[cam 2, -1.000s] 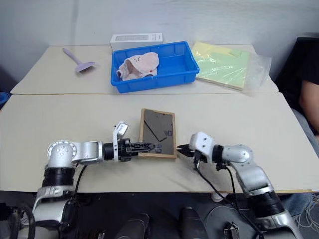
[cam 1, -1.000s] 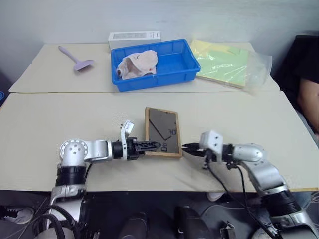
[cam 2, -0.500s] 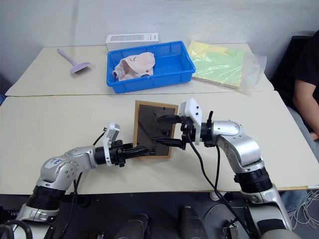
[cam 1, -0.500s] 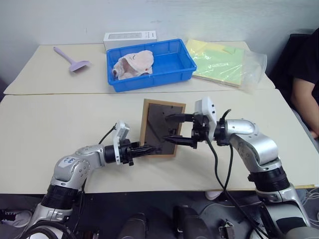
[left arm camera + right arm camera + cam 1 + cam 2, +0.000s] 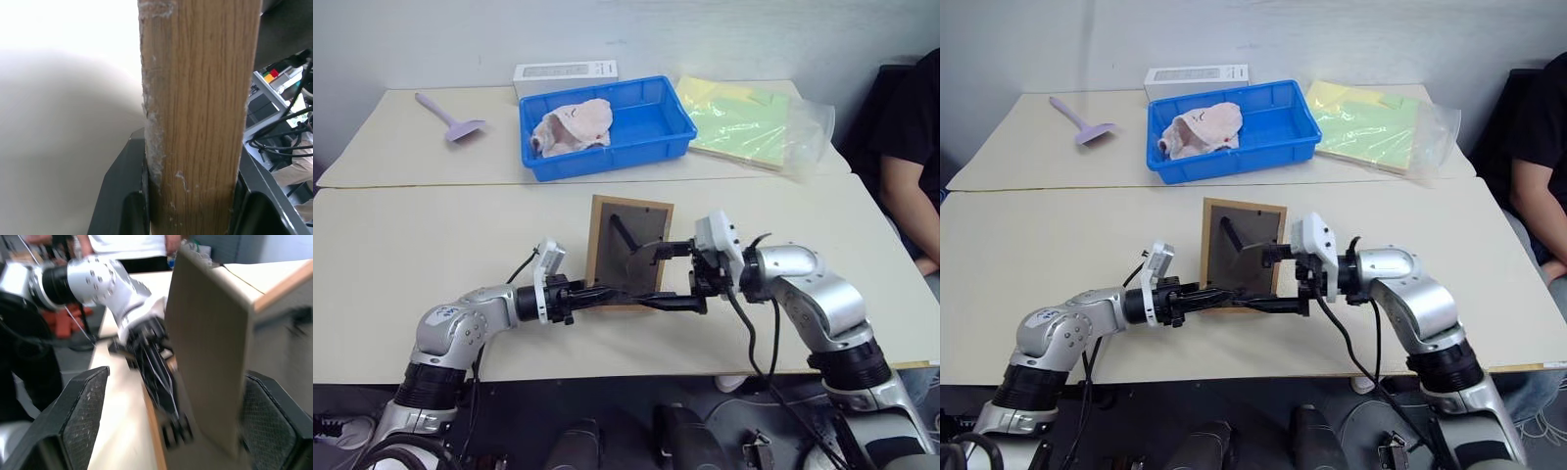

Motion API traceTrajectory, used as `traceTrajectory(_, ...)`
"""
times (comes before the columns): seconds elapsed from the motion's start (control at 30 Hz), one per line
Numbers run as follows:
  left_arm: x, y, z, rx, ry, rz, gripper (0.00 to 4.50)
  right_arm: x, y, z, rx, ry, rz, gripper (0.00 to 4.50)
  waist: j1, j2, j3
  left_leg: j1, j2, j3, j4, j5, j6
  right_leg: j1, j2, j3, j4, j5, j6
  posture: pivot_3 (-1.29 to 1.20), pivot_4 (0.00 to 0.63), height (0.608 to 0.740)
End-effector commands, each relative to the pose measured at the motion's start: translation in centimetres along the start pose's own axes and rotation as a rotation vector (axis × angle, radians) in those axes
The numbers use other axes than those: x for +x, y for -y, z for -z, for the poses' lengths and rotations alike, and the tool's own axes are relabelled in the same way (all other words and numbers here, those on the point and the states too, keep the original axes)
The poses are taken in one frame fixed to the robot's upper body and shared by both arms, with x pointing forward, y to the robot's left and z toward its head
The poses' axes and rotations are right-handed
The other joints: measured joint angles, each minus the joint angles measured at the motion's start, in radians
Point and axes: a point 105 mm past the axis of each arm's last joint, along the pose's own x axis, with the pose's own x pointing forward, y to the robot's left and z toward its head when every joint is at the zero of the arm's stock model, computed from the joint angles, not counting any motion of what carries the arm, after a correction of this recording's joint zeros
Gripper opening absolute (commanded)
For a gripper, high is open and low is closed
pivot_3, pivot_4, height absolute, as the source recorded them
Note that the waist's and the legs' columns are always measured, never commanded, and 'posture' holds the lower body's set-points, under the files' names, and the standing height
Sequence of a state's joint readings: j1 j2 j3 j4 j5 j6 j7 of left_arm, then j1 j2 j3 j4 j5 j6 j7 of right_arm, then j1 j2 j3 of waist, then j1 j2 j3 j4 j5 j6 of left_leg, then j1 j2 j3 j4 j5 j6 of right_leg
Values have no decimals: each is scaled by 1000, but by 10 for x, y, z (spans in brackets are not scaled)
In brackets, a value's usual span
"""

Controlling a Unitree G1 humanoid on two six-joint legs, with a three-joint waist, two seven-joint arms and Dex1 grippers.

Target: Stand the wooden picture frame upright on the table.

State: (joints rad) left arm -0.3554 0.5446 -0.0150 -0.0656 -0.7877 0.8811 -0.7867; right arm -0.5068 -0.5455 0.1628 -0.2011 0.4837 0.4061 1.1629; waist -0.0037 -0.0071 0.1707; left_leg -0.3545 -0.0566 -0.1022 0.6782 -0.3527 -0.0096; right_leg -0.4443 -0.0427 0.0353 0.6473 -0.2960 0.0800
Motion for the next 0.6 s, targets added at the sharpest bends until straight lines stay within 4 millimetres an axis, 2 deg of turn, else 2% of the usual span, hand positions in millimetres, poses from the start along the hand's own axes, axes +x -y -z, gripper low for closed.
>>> traceTrajectory(0.03, -5, 11, -16, 1, 56, 56, 1271, -6, 3, -10, -102, 42, 29, 3877, -1, 0, 0, 0, 0, 0, 0, 0, 0, 0, 0, 0, 0, 0, 0, 0, 150, 740)
traceTrajectory(0.17, -14, 25, -27, -151, 99, 151, 1271, -33, 11, -15, -171, 65, 123, 3877, 3, 0, 1, -1, 0, 0, 0, 0, 0, -1, 0, 0, 0, 0, 0, 0, 150, 740)
traceTrajectory(0.23, -22, 20, -28, -305, 55, 125, 1271, -49, 15, -18, -233, 61, 182, 3877, 10, -2, 2, -1, 0, 0, 1, 0, 0, -1, 0, 0, 0, 0, 0, 0, 150, 740)
traceTrajectory(0.27, -27, 20, -29, -363, 44, 131, 1271, -56, 17, -19, -306, 45, 207, 3877, 11, -2, 2, -2, 0, -1, 2, 0, 1, 0, 0, -1, 0, 0, 0, 0, 150, 740)
traceTrajectory(0.33, -38, 22, -15, -520, -116, 125, 1271, -63, 16, -13, -515, -34, 204, 3877, 6, -2, 2, -1, 0, -1, 2, 0, 1, 0, 0, -1, 1, 0, 0, 0, 150, 740)
traceTrajectory(0.47, -48, 32, -27, -675, -106, 255, 1271, -57, 27, -7, -864, -110, 243, 3877, -10, -2, 3, 1, -1, 1, -1, 0, 0, -1, 1, 1, 1, 0, 1, 0, 150, 740)
traceTrajectory(0.6, -48, 33, -32, -743, -112, 277, 1271, -45, 35, 1, -1051, -128, 256, 3877, -23, -2, 3, 0, -1, 1, 0, 1, -1, -3, 1, 1, 2, 0, 1, 0, 150, 740)
